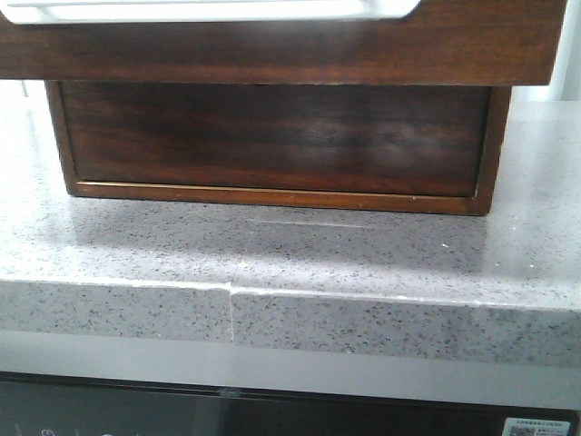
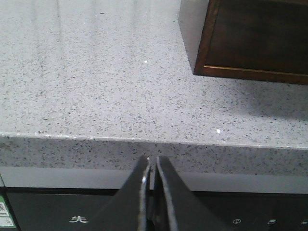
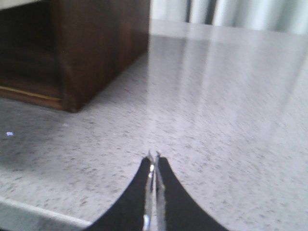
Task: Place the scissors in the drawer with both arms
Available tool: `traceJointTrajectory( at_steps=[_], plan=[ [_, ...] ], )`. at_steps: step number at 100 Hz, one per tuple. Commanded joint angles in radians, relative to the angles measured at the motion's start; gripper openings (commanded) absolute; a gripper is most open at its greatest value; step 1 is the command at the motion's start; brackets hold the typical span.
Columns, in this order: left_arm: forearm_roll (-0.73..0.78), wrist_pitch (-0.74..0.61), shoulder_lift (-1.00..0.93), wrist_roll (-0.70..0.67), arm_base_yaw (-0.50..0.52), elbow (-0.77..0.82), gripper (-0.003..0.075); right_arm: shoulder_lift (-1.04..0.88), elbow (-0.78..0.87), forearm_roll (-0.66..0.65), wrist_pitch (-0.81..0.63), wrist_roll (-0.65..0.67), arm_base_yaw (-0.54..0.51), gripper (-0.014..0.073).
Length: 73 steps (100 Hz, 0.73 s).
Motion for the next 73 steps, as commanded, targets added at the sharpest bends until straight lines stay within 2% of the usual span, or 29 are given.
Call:
traceJointTrajectory(
  at_steps=[1, 14, 30, 73],
  plan=[
    [-0.006, -0.042, -0.034, -0.009, 0.000, 0.021, -0.0020, 0.009, 0.026, 0.011, -0.057, 0.001, -0.023, -0.0046],
    [-0.006, -0.042, -0.034, -0.009, 0.000, 0.021, -0.0020, -0.035, 0.031, 0.006, 0.133, 0.001, -0.024, -0.0046],
    [-0.006, -0.042, -0.034, -0.009, 0.000, 0.021, -0.0020, -0.160, 0.031, 0.004, 0.194, 0.001, -0.024, -0.0046],
    [-0.006, -0.042, -0.034, -0.009, 0.000, 0.021, -0.0020, -0.160, 0.031, 0.004, 0.200, 0.001, -0.024, -0.0046]
  ],
)
